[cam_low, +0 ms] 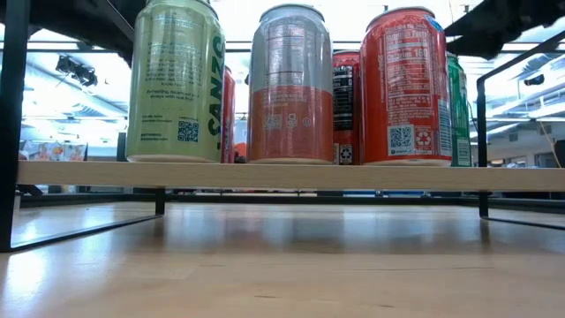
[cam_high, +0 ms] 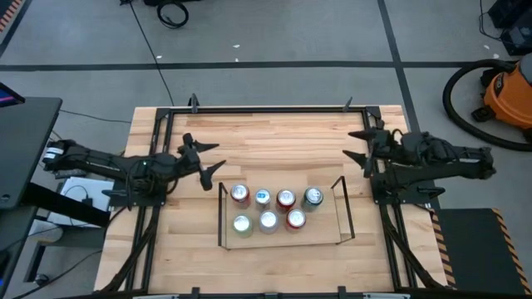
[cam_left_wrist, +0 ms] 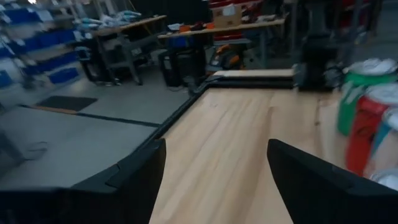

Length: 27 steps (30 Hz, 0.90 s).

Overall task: Place canned beverage on shelf
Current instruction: Return to Home Position

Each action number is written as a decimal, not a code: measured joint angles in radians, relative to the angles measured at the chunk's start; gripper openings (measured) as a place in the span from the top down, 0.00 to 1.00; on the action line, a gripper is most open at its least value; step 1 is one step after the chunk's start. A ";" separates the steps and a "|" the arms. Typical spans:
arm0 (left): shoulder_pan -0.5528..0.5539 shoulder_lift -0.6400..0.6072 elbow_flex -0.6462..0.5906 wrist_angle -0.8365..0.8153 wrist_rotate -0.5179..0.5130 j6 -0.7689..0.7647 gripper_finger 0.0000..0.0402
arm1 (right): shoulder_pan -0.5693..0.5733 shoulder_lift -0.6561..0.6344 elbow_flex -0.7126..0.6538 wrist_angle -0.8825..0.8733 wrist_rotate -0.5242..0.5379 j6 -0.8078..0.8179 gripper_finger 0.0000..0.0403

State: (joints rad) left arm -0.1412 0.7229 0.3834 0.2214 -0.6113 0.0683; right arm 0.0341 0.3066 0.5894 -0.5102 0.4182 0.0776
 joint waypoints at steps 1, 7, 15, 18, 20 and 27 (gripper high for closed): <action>-0.001 -0.015 -0.010 -0.005 -0.016 0.022 0.28 | -0.006 -0.025 -0.008 -0.002 0.005 0.009 0.20; -0.002 -0.147 -0.084 -0.025 -0.019 0.105 0.28 | -0.031 -0.189 -0.072 0.015 0.007 0.100 0.20; -0.002 -0.313 -0.112 -0.154 0.003 0.078 0.28 | -0.032 -0.303 -0.127 0.067 0.049 0.114 0.20; -0.002 -0.336 -0.137 -0.148 0.051 0.025 0.28 | -0.032 -0.287 -0.159 0.187 0.068 0.116 0.20; -0.002 -0.340 -0.165 -0.141 0.068 -0.003 0.28 | -0.032 -0.287 -0.197 0.274 0.068 0.082 0.20; -0.003 -0.354 -0.250 -0.044 0.177 -0.040 0.28 | -0.032 -0.304 -0.358 0.537 0.061 0.031 0.20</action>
State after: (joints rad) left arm -0.1441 0.3691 0.1337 0.1771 -0.4347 0.0279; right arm 0.0021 0.0029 0.2318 0.0270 0.4790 0.1087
